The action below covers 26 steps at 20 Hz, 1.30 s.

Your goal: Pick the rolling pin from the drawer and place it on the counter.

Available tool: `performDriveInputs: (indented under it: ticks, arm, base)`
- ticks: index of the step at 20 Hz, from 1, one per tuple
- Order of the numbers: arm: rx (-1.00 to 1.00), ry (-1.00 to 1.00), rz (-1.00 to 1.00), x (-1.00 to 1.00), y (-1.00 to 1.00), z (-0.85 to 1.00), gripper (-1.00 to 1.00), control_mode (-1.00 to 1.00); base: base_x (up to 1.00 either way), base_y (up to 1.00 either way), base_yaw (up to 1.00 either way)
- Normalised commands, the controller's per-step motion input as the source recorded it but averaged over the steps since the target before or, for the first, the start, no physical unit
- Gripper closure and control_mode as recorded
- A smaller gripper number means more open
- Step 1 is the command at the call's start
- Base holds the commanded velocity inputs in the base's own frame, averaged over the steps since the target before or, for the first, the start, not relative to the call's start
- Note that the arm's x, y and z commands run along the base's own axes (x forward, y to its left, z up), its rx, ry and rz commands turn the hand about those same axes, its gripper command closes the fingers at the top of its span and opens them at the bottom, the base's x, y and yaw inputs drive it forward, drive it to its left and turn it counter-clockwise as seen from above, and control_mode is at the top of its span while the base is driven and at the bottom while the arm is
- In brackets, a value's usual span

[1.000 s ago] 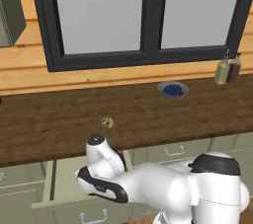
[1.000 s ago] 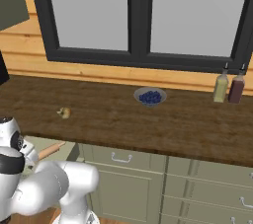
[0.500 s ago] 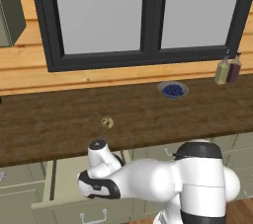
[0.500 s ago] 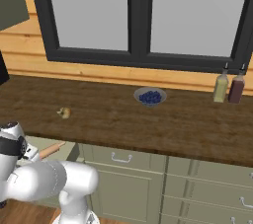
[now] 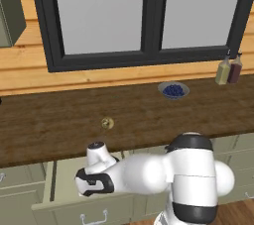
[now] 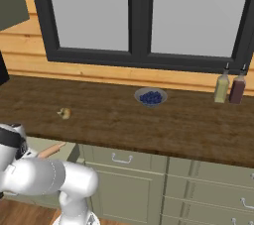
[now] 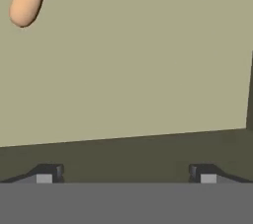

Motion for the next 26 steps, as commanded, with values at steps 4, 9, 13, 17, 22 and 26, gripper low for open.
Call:
performDriveInputs:
  ticks: [4, 9, 13, 17, 22, 26]
  arm:
    - [0.0, 0.4, -0.03, -1.0, 0.0, 0.02, -1.0, -1.0]
    - [0.0, 0.35, -0.07, -1.0, -0.03, 0.05, -1.0, -1.0]
    - [-0.04, -0.22, -0.17, -0.7, 0.0, 0.86, -1.0, -1.0]
    - [-0.1, -0.32, -0.2, 0.0, 0.0, 1.0, -1.0, -1.0]
    - [-0.05, -0.14, -0.24, 0.24, -0.08, 0.29, -1.0, -1.0]
    - [0.0, -0.21, -0.12, 0.42, -0.02, -0.01, -1.0, -1.0]
  base:
    - [0.0, 0.0, 0.0]
    - [0.0, 0.0, 0.0]
    - [0.0, 0.0, 0.0]
    - [0.0, 0.0, 0.0]
    - [0.0, 0.0, 0.0]
    - [0.0, 0.0, 0.0]
